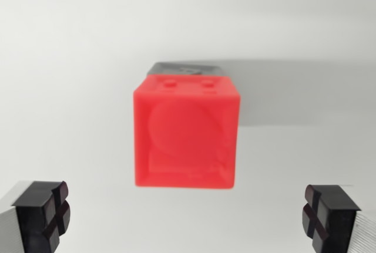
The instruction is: Destack cube
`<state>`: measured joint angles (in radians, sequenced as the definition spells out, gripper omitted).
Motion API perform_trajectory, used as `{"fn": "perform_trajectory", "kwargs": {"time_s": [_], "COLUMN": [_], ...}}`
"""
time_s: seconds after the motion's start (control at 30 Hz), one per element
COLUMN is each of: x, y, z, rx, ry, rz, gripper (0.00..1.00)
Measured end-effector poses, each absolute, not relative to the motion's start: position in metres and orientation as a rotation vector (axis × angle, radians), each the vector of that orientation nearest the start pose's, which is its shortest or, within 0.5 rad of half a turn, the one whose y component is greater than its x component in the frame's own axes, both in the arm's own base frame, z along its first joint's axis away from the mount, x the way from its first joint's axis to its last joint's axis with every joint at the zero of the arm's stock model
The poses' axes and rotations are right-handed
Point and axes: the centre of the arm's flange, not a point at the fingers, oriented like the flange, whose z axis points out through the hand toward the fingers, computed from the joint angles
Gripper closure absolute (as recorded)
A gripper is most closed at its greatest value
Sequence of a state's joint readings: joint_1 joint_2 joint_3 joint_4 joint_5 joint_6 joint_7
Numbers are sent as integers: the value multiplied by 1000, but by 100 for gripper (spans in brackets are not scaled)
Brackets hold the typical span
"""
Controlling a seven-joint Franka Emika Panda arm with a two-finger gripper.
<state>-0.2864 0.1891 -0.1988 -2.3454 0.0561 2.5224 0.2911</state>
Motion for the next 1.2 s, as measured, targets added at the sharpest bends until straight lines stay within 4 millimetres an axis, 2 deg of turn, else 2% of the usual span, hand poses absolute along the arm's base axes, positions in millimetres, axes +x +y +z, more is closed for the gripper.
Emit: {"fn": "perform_trajectory", "kwargs": {"time_s": [0.5,0.77,1.07,1.1,1.2], "x": [453,453,453,453,453], "y": [-240,-240,-240,-240,-240], "z": [197,179,169,169,169], "rx": [-2886,-2886,-2886,-2887,-2887], "ry": [1250,1249,1249,1249,1249], "rz": [12,12,9,9,8], "gripper": [0,0,0,100,100]}}
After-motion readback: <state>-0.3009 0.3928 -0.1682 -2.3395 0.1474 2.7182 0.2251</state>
